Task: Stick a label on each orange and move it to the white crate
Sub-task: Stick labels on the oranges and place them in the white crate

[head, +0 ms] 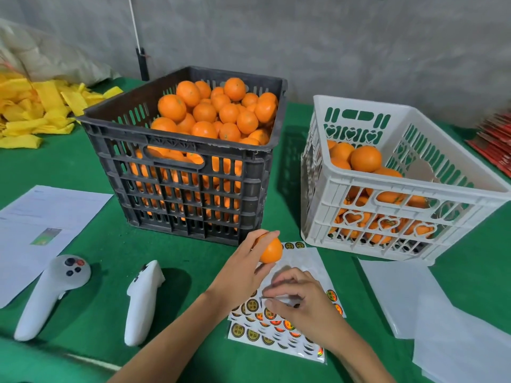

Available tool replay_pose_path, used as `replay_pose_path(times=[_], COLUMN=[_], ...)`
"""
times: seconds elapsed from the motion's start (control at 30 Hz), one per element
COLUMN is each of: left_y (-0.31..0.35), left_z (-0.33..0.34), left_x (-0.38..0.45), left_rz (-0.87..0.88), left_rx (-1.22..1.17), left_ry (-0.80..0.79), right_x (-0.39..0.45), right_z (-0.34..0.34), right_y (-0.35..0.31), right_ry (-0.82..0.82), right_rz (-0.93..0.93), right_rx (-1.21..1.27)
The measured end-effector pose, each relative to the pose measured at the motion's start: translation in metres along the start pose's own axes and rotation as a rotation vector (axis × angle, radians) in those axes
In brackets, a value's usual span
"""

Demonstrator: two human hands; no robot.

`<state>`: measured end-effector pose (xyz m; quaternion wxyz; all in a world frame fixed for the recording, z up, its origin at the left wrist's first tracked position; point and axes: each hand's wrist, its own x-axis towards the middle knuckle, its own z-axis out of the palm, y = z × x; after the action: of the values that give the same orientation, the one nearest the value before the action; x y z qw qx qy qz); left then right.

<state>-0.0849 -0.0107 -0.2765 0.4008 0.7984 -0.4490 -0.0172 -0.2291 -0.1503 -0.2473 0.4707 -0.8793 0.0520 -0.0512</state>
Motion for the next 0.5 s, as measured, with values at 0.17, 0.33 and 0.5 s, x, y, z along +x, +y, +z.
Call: replay_pose_path(times=[0.17,0.33,0.5], left_y=[0.001,0.003,0.006], left_z=[-0.001,-0.003,-0.005], left_x=[-0.001,-0.001,-0.001], left_rz=[0.004,-0.002,-0.016], left_rx=[0.006,0.010,0.010], left_ry=[-0.009,-0.023,-0.036], right_x=[0.006,0.012,0.014], right_z=[-0.004,-0.006,-0.005], right_y=[-0.011,-0.023,-0.033], right_ry=[-0.066,-0.086,-0.040], right_rz=[0.133,0.247,0.328], right_rx=[0.092,0.058,0.124])
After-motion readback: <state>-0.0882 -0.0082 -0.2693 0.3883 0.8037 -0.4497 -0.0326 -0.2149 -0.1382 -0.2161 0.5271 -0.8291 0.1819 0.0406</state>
